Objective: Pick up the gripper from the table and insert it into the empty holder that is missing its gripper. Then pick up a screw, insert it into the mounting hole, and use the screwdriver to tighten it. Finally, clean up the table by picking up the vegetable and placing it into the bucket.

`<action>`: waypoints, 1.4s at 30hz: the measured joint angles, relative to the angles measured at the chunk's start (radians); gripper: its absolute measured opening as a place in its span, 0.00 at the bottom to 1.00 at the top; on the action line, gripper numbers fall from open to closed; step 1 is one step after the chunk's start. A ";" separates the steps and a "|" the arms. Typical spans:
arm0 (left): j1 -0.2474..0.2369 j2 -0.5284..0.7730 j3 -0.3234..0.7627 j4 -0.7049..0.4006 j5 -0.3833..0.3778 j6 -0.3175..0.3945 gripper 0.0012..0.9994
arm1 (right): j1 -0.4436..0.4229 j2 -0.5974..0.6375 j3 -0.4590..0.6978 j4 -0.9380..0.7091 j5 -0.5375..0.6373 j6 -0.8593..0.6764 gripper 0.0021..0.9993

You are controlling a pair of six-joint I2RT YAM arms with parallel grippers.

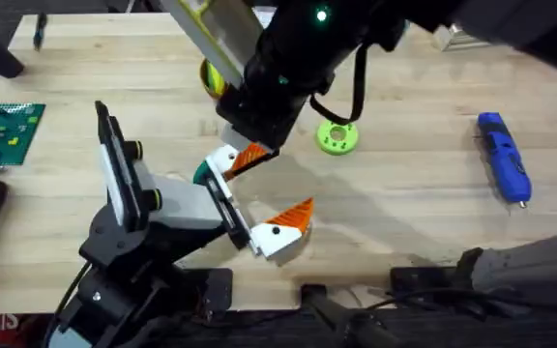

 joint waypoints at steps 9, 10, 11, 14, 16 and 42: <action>0.000 0.000 0.000 0.000 0.000 0.000 0.99 | 0.028 0.010 0.000 -0.001 0.000 0.000 0.01; 0.000 0.000 0.000 0.000 0.000 0.000 0.99 | 0.035 0.013 0.000 -0.001 0.000 -0.001 0.01; 0.000 0.000 0.000 0.000 0.000 0.000 0.99 | 0.041 0.016 0.000 -0.001 0.000 -0.001 0.01; 0.000 0.000 0.000 0.000 0.000 0.000 0.99 | 0.051 0.024 0.000 -0.002 0.000 -0.001 0.01; 0.000 0.000 0.000 0.000 0.000 0.000 0.99 | 0.051 0.027 0.000 -0.002 0.001 -0.001 0.01; 0.000 0.000 0.000 0.000 0.000 0.000 0.99 | 0.050 0.036 0.000 -0.003 0.052 -0.027 0.01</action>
